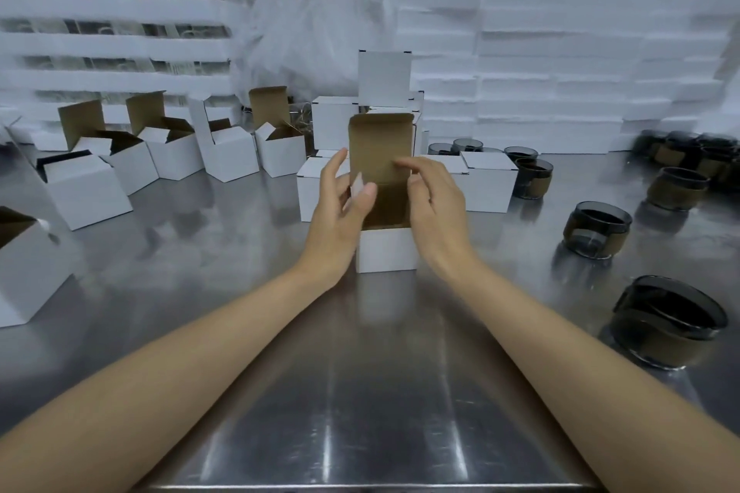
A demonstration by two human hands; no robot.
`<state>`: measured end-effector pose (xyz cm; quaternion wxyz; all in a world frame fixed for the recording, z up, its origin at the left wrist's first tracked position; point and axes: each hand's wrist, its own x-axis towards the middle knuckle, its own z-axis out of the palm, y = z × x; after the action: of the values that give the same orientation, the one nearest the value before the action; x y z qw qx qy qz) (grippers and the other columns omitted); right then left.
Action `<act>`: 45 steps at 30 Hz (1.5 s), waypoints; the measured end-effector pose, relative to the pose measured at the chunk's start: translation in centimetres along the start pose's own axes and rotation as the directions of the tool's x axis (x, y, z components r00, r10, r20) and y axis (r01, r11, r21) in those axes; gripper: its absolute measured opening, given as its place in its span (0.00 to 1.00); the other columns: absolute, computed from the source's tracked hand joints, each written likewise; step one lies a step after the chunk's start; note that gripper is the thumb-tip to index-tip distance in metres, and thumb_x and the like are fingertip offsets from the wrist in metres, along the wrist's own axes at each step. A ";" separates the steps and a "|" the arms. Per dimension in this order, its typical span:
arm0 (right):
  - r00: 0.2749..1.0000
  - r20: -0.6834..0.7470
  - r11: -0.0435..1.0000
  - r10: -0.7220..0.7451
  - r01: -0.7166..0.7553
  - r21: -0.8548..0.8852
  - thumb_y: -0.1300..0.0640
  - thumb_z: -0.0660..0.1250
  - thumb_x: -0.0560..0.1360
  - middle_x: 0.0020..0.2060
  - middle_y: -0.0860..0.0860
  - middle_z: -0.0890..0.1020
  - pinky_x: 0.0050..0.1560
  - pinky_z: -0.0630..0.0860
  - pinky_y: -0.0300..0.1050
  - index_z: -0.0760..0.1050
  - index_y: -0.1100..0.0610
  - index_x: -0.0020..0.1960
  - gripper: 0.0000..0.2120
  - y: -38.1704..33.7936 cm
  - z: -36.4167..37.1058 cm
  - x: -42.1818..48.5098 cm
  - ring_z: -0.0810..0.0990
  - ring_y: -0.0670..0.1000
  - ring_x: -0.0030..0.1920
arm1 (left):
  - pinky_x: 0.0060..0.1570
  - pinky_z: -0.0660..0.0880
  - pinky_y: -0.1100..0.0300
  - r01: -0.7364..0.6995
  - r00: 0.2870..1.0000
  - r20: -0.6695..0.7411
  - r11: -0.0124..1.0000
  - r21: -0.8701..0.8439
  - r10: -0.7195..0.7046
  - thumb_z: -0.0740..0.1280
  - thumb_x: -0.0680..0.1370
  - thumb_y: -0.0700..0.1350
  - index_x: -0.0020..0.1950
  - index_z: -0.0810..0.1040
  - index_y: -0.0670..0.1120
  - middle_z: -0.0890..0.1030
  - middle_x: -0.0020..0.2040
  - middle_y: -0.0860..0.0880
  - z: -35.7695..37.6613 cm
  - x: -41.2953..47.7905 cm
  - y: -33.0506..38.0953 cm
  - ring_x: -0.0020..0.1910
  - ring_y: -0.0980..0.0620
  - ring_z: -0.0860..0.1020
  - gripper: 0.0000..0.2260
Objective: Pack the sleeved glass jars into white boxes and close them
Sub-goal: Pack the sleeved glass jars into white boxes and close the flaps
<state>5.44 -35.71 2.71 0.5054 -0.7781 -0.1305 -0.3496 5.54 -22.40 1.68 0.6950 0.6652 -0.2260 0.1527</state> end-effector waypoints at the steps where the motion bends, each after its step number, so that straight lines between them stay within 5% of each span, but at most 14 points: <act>1: 0.999 -0.034 0.999 0.029 -0.028 0.028 0.57 0.53 0.76 0.54 0.47 0.78 0.49 0.65 0.23 0.77 0.54 0.58 0.18 0.1 -0.2 0.2 0.73 0.38 0.50 | 0.59 0.71 0.60 0.020 0.998 -0.052 1.000 0.002 -0.019 0.60 0.76 0.55 0.69 0.61 0.59 0.78 0.59 0.55 -0.1 0.1 0.0 0.55 0.60 0.77 0.21; 5: 0.978 -0.074 0.981 0.195 -0.193 0.028 0.65 0.58 0.78 0.51 0.49 0.81 0.45 0.71 0.27 0.78 0.56 0.56 0.13 1.0 -1.1 0.6 0.77 0.42 0.44 | 0.62 0.71 0.53 0.046 0.962 -0.269 0.999 0.004 -0.043 0.56 0.81 0.42 0.66 0.68 0.54 0.74 0.62 0.57 -0.7 0.9 0.0 0.57 0.63 0.75 0.15; 8: 0.942 -0.108 0.948 0.317 -0.310 0.079 0.65 0.61 0.75 0.47 0.52 0.82 0.52 0.79 0.49 0.80 0.58 0.49 0.10 1.2 -1.1 0.8 0.80 0.50 0.45 | 0.62 0.70 0.58 0.054 0.942 -0.336 0.991 0.121 -0.010 0.53 0.77 0.31 0.63 0.70 0.50 0.68 0.61 0.52 -1.2 1.2 0.0 0.57 0.64 0.71 0.21; 10: 0.932 -0.118 0.939 0.344 -0.339 0.064 0.64 0.62 0.74 0.44 0.51 0.82 0.52 0.79 0.54 0.80 0.57 0.44 0.08 1.3 -1.1 0.9 0.81 0.51 0.45 | 0.63 0.69 0.58 0.093 0.943 -0.332 0.980 0.175 -0.030 0.52 0.75 0.29 0.61 0.70 0.51 0.64 0.59 0.52 -1.2 1.2 0.0 0.57 0.62 0.68 0.23; 15: 0.885 -0.040 0.885 0.465 -0.463 0.054 0.62 0.65 0.73 0.36 0.51 0.83 0.51 0.80 0.52 0.81 0.59 0.42 0.07 1.7 -0.8 0.5 0.80 0.49 0.39 | 0.56 0.59 0.75 0.093 0.983 -0.181 0.910 0.403 -0.021 0.51 0.77 0.29 0.66 0.66 0.45 0.60 0.60 0.50 -0.7 0.9 -1.0 0.61 0.55 0.64 0.21; 19: 0.926 -0.020 0.903 0.378 -0.373 -0.212 0.59 0.63 0.73 0.35 0.48 0.82 0.43 0.74 0.43 0.80 0.53 0.40 0.08 1.3 -2.2 1.2 0.80 0.50 0.41 | 0.53 0.60 0.82 0.023 0.979 -0.192 0.912 0.410 0.062 0.51 0.76 0.28 0.63 0.69 0.46 0.61 0.60 0.50 -0.9 0.6 -0.6 0.62 0.56 0.64 0.21; 21: 0.946 -0.074 0.800 0.315 -0.307 -0.516 0.58 0.60 0.75 0.46 0.52 0.82 0.49 0.73 0.46 0.80 0.54 0.49 0.10 1.5 -3.7 1.8 0.78 0.55 0.51 | 0.60 0.63 0.75 -0.041 0.965 -0.221 0.912 0.409 0.142 0.51 0.76 0.27 0.60 0.72 0.45 0.64 0.59 0.49 -0.9 0.6 -0.2 0.64 0.53 0.67 0.20; 24: 0.929 -0.134 0.444 0.344 -0.286 -0.849 0.58 0.60 0.74 0.63 0.58 0.70 0.64 0.64 0.54 0.72 0.58 0.62 0.17 2.3 -6.0 2.4 0.66 0.60 0.65 | 0.63 0.66 0.62 -0.171 0.930 -0.216 0.871 0.460 0.296 0.53 0.79 0.30 0.57 0.76 0.43 0.70 0.56 0.50 -0.9 0.4 0.3 0.63 0.48 0.69 0.15; 27: 0.840 -0.214 0.237 0.499 -0.370 -0.898 0.57 0.60 0.73 0.71 0.59 0.59 0.69 0.51 0.70 0.65 0.59 0.68 0.23 2.8 -7.8 2.7 0.57 0.66 0.70 | 0.60 0.66 0.60 -0.279 0.901 -0.148 0.806 0.522 0.408 0.57 0.79 0.35 0.52 0.78 0.41 0.75 0.52 0.49 -0.8 0.1 0.5 0.58 0.49 0.72 0.10; 30: 0.798 -0.224 0.176 0.560 -0.378 -0.909 0.55 0.59 0.74 0.74 0.59 0.53 0.69 0.51 0.70 0.62 0.59 0.70 0.25 3.2 -8.7 2.8 0.58 0.67 0.70 | 0.58 0.64 0.62 -0.320 0.899 -0.075 0.763 0.561 0.432 0.59 0.77 0.35 0.47 0.79 0.41 0.75 0.48 0.51 -0.6 0.0 0.3 0.54 0.55 0.70 0.09; 34: 0.856 -0.165 0.233 0.489 -0.310 -0.922 0.56 0.62 0.74 0.72 0.59 0.55 0.63 0.64 0.56 0.65 0.60 0.66 0.22 3.0 -8.5 2.7 0.64 0.63 0.65 | 0.57 0.64 0.60 -0.318 0.904 -0.042 0.736 0.597 0.424 0.61 0.76 0.36 0.45 0.80 0.42 0.75 0.47 0.52 -0.7 0.1 0.0 0.52 0.59 0.68 0.09; 39: 0.926 -0.031 0.572 0.377 -0.259 -0.779 0.69 0.62 0.72 0.71 0.61 0.55 0.47 0.66 0.47 0.65 0.62 0.66 0.23 2.3 -6.9 2.4 0.63 0.63 0.65 | 0.57 0.65 0.60 -0.288 0.915 -0.060 0.747 0.599 0.400 0.60 0.76 0.37 0.45 0.80 0.42 0.74 0.47 0.53 -1.0 0.4 -0.1 0.52 0.57 0.69 0.09; 42: 0.958 0.039 0.781 0.285 -0.208 -0.589 0.72 0.61 0.72 0.65 0.58 0.61 0.49 0.67 0.40 0.68 0.60 0.68 0.25 1.7 -6.4 2.5 0.73 0.53 0.52 | 0.57 0.65 0.60 -0.282 0.919 -0.056 0.751 0.597 0.390 0.60 0.76 0.38 0.45 0.80 0.41 0.74 0.47 0.52 -1.0 0.3 -0.1 0.53 0.56 0.69 0.09; 45: 0.953 0.080 0.855 0.292 -0.223 -0.468 0.73 0.64 0.71 0.58 0.55 0.65 0.54 0.75 0.45 0.70 0.58 0.67 0.26 1.4 -6.1 2.7 0.71 0.44 0.42 | 0.57 0.64 0.61 -0.280 0.921 -0.053 0.749 0.600 0.387 0.60 0.76 0.38 0.45 0.81 0.41 0.74 0.47 0.53 -0.9 0.3 -0.1 0.52 0.58 0.68 0.10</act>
<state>5.64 -42.12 5.08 0.3409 -0.9085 0.0229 -0.2405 5.94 -21.52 1.74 0.4363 0.7780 -0.2221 0.3938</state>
